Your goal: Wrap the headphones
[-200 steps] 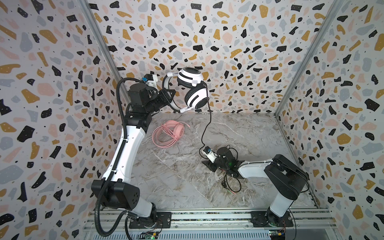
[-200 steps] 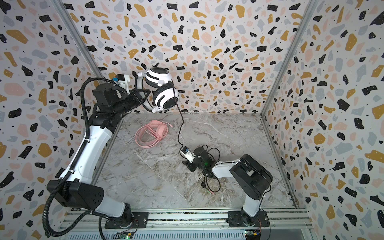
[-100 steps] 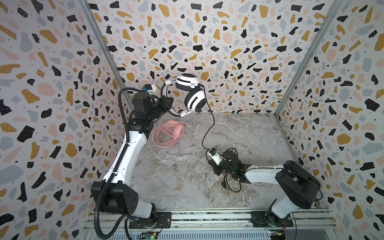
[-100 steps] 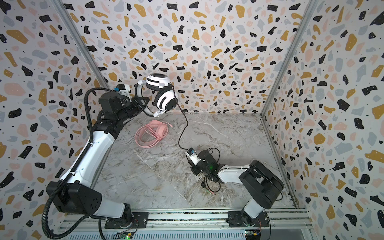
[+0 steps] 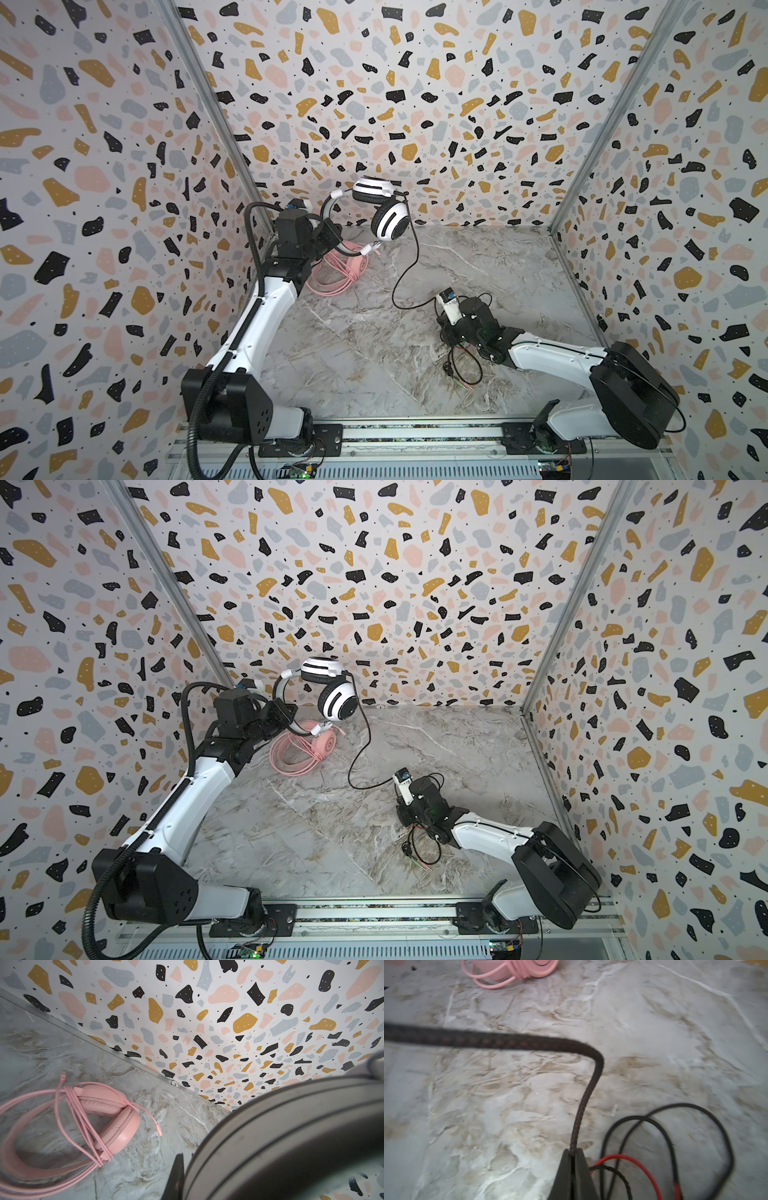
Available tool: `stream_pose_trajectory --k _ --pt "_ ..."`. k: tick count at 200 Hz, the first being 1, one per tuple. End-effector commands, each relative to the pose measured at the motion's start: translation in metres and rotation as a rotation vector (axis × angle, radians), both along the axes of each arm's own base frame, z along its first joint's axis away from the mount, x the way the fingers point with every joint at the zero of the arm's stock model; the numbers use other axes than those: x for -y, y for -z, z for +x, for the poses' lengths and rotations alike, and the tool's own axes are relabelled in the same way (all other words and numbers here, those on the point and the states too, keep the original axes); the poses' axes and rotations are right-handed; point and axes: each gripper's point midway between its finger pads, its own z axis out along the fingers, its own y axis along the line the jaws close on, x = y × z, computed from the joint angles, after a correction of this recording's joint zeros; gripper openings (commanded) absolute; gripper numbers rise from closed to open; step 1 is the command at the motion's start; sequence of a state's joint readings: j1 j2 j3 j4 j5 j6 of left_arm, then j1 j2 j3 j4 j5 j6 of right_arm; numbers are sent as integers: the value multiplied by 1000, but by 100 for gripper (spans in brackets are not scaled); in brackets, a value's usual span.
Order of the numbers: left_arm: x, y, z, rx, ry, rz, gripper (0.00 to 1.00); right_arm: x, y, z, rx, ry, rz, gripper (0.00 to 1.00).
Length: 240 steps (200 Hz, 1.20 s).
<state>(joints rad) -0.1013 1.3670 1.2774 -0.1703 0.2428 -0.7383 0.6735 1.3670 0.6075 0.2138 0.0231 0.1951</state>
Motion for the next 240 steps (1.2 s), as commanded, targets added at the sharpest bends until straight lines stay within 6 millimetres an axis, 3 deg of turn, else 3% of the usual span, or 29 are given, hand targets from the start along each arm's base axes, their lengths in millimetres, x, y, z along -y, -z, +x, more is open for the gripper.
stream_pose_trajectory --k 1,54,73,101,124,141,160,171,190,211,240 --pt "-1 -38 -6 130 -2 20 0 42 -5 16 -48 178 -11 0" --pt "5 -33 -6 111 54 67 0 138 -2 27 -99 450 109 0" --pt "7 -35 -7 117 72 68 0 148 -8 27 -79 465 141 0" --pt "11 -36 -9 107 76 31 0 110 -6 26 -87 377 66 0" --pt "14 -34 -11 102 50 45 0 58 3 24 -135 236 -9 0" --pt "14 -27 -11 80 17 85 0 19 -3 18 -125 137 -70 0" --pt "11 -16 -8 42 -15 118 0 -18 -25 3 -87 38 -131 0" --pt "9 -11 -7 21 -22 133 0 -38 -35 -17 -83 -29 -166 0" --pt "11 -4 -6 13 -16 159 0 -59 -67 -42 -46 -101 -206 0" --pt "19 5 -9 9 -4 209 0 -68 -111 -60 -7 -140 -210 0" --pt "35 22 -14 -13 38 302 0 -68 -180 -68 54 -165 -148 1"
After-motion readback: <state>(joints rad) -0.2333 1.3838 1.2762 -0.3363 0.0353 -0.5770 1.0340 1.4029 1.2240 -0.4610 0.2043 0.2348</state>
